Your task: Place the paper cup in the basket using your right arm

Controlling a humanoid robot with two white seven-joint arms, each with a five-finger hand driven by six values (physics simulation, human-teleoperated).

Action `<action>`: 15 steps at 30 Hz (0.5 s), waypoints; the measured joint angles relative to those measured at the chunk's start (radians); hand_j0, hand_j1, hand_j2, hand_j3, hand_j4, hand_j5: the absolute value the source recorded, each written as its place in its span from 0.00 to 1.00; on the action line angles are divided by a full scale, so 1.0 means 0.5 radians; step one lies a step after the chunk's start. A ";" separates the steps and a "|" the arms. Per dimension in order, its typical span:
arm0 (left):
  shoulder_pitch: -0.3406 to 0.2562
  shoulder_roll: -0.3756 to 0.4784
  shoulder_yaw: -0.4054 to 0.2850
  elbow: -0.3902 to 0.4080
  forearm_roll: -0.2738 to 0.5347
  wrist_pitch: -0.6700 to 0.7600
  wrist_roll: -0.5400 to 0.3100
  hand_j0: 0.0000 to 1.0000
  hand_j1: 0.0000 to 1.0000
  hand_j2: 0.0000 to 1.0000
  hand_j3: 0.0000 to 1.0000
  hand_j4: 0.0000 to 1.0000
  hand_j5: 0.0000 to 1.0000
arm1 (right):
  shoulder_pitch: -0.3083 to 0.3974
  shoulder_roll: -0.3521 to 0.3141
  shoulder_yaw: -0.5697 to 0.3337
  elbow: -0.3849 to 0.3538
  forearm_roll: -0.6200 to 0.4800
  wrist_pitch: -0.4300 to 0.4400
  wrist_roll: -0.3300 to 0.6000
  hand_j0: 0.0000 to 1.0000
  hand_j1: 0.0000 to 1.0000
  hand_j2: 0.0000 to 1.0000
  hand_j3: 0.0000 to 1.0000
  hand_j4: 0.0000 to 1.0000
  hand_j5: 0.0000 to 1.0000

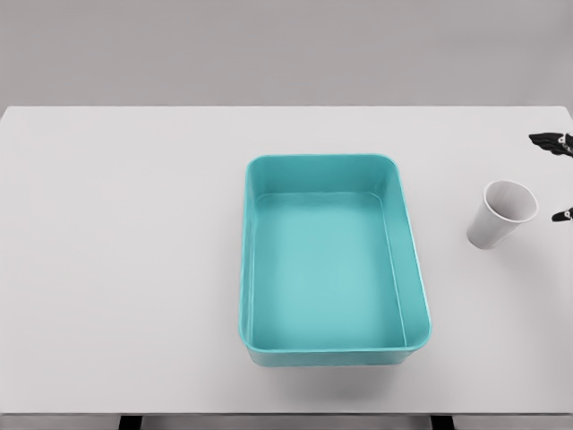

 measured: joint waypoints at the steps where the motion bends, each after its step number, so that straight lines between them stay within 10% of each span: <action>1: 0.000 0.000 0.000 0.000 0.000 0.000 0.000 1.00 1.00 1.00 1.00 1.00 1.00 | 0.003 0.001 0.022 -0.001 -0.001 -0.001 0.000 1.00 1.00 1.00 1.00 1.00 1.00; 15: 0.000 0.000 0.000 0.000 0.000 0.000 0.000 1.00 1.00 1.00 1.00 1.00 1.00 | 0.058 0.034 0.071 0.109 -0.211 -0.029 0.000 1.00 1.00 1.00 1.00 1.00 1.00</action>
